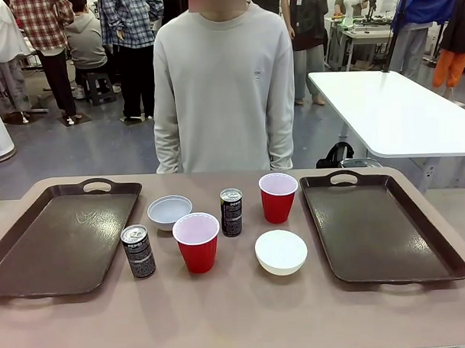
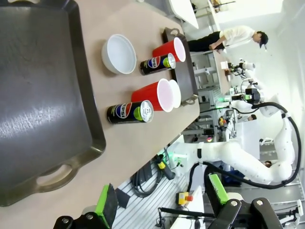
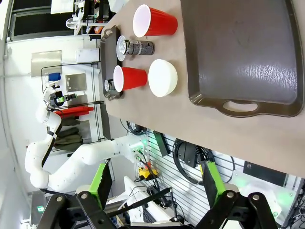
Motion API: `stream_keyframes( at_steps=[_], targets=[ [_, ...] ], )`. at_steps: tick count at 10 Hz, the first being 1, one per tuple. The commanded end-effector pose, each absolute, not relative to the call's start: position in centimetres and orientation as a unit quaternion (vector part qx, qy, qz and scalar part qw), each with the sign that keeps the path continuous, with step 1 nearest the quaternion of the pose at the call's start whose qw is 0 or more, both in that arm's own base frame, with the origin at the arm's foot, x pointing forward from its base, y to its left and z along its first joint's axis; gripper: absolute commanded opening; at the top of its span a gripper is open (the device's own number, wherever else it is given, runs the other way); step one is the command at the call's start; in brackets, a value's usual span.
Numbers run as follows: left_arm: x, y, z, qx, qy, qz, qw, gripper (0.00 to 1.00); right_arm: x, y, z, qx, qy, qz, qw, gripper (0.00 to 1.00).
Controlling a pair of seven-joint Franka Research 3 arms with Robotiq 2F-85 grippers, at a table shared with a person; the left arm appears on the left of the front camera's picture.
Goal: Prepare tableware on both trays.
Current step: Pick up a Picnic Bowl from the table and place it on a Handle tray.
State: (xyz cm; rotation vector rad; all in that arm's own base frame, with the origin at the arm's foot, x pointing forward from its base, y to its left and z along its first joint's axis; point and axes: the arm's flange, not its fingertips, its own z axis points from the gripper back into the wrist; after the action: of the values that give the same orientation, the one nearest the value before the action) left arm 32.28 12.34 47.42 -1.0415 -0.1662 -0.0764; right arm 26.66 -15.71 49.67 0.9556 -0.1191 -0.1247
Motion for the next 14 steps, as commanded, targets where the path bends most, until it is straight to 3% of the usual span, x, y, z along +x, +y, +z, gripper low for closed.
stream_keyframes(
  at_steps=[1, 4, 5, 8, 10, 14],
  targets=[
    [32.2, 12.6, 47.5, -0.503, -0.081, -0.040, 0.859, 1.00, 26.7, -15.7, 49.6, 0.468, -0.054, -0.063, 0.880, 1.00],
    [32.2, 12.6, 47.5, -0.503, -0.081, -0.040, 0.859, 1.00, 26.7, -15.7, 49.7, 0.459, -0.057, -0.060, 0.884, 1.00],
    [32.2, 12.6, 47.5, -0.503, -0.081, -0.040, 0.859, 1.00, 26.3, -13.8, 51.6, 0.420, -0.078, -0.026, 0.904, 1.00],
    [32.2, 12.6, 47.5, -0.503, -0.081, -0.040, 0.859, 1.00, 29.5, -2.4, 56.2, 0.256, -0.033, 0.011, 0.966, 1.00],
    [32.2, 12.6, 47.5, -0.503, -0.081, -0.040, 0.859, 1.00, 33.5, 5.0, 54.4, 0.151, 0.002, -0.006, 0.988, 1.00],
    [32.2, 12.6, 47.5, -0.503, -0.081, -0.040, 0.859, 1.00, 37.4, 14.1, 46.9, 0.059, -0.023, -0.052, 0.997, 1.00]
  ],
)
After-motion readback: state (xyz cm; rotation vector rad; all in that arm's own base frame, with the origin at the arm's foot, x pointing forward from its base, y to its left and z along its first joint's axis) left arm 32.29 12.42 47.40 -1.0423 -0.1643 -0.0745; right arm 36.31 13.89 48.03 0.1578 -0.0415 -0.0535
